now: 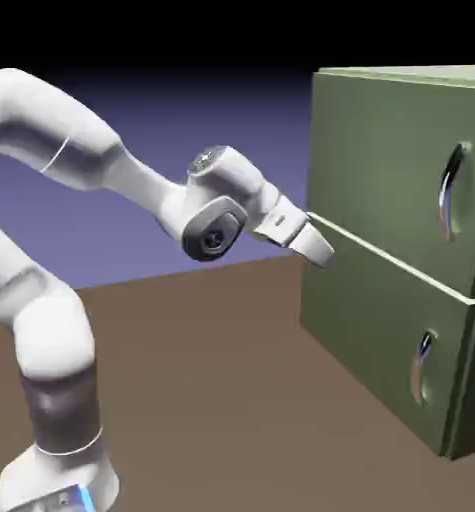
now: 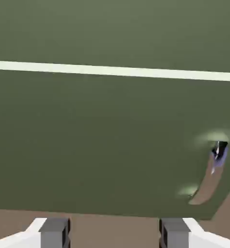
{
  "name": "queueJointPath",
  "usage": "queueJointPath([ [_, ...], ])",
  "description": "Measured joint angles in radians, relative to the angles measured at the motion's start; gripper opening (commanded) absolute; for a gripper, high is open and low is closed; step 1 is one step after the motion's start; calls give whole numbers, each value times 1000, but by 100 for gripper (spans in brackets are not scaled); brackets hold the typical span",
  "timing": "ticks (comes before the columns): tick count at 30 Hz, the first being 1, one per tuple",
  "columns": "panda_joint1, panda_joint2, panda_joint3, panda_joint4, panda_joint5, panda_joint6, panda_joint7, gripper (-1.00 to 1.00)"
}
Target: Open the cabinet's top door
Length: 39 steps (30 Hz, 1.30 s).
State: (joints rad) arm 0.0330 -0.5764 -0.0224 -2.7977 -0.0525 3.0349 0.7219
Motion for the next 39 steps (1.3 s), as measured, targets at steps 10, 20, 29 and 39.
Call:
queueJointPath([
  [10,174,-53,-186,102,-435,-18,-158,0],
  [20,348,-106,-372,204,-870,-35,-316,0],
  [29,505,-153,-539,296,-1261,-51,-458,0],
  [39,679,-206,-725,398,-1696,-69,-617,0],
])
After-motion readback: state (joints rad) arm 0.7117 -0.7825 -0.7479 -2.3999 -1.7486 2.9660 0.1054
